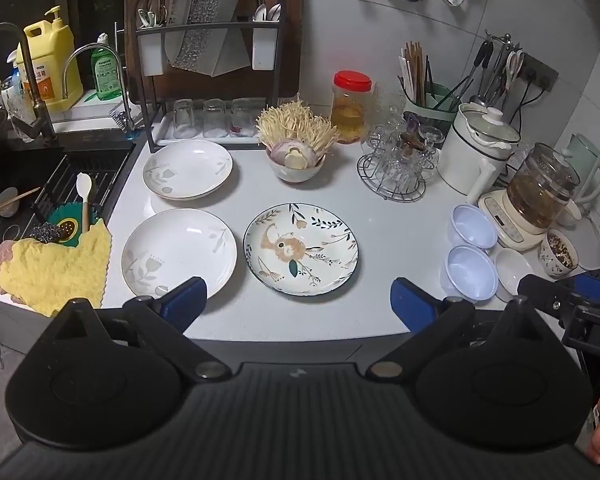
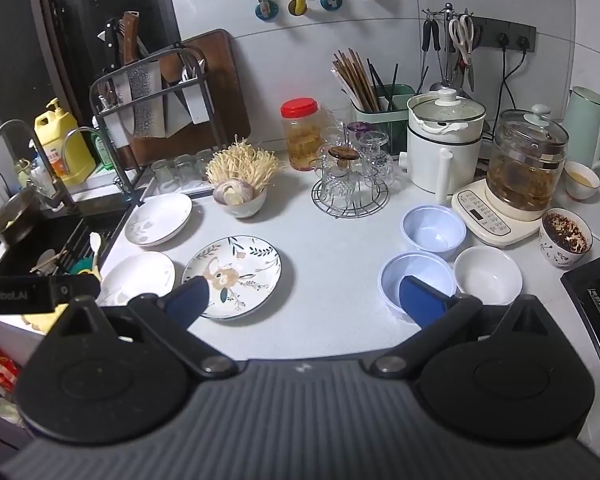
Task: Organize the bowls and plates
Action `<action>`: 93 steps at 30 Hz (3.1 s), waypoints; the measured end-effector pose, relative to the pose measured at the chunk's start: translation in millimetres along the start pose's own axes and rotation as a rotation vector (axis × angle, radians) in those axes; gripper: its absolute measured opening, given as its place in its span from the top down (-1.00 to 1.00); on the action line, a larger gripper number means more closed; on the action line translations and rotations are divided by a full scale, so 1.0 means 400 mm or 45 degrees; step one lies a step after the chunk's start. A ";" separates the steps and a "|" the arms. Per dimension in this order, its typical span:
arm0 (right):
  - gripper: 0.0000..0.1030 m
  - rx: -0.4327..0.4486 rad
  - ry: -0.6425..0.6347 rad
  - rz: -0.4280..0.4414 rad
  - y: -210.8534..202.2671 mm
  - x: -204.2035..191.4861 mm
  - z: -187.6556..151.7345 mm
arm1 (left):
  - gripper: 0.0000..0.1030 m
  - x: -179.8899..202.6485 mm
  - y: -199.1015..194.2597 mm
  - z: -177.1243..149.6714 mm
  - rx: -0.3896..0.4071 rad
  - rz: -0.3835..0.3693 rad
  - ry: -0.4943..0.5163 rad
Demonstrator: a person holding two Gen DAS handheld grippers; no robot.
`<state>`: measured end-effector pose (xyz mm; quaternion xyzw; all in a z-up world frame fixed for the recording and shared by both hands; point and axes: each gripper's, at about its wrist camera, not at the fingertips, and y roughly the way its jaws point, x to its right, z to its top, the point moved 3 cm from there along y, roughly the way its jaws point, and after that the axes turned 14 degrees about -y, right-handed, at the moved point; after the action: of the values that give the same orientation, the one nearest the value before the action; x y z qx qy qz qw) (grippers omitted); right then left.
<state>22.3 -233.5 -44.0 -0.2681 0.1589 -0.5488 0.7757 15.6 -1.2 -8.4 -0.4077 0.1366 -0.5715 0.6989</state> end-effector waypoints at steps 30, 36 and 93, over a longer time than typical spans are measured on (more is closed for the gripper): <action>-1.00 0.025 -0.042 0.012 -0.014 -0.020 -0.008 | -0.94 -0.035 -0.006 -0.010 0.018 -0.005 -0.022; -1.00 0.037 -0.035 -0.012 -0.025 -0.019 -0.009 | -0.94 -0.035 -0.009 -0.011 0.027 -0.004 -0.010; -1.00 0.058 -0.043 0.163 -0.040 0.048 -0.074 | -0.94 0.037 0.004 -0.123 -0.024 0.099 -0.124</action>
<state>0.7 -262.6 -57.4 -0.2489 0.1501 -0.4969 0.8177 -11.1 -35.0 -36.4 -0.4359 0.1236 -0.5221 0.7226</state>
